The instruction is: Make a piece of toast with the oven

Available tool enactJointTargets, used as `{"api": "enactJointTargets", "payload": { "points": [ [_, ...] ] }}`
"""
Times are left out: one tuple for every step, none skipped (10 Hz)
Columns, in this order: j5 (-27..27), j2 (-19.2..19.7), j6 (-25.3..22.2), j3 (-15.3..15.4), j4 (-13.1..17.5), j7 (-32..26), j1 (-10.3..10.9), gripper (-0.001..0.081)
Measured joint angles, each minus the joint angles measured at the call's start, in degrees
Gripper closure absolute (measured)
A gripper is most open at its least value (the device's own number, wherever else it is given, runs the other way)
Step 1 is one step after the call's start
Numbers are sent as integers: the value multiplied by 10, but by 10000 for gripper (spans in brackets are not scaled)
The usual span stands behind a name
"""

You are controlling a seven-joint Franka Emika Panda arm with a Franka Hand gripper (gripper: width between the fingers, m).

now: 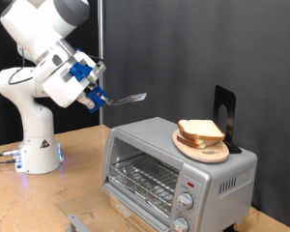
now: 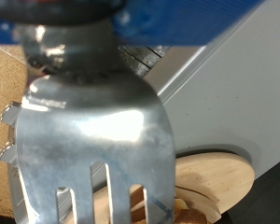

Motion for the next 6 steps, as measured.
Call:
{"api": "enactJointTargets", "payload": {
  "points": [
    [6,0,5,1,-2,0,0,415],
    [-26,0,6,8,-3,17,-2,415],
    [-77,1,5,25,0,59,-6,415],
    [-118,6,5,45,6,104,-10,415],
    [-147,14,6,61,14,138,-13,415],
    [-165,25,6,71,23,157,-14,415]
  ]
}}
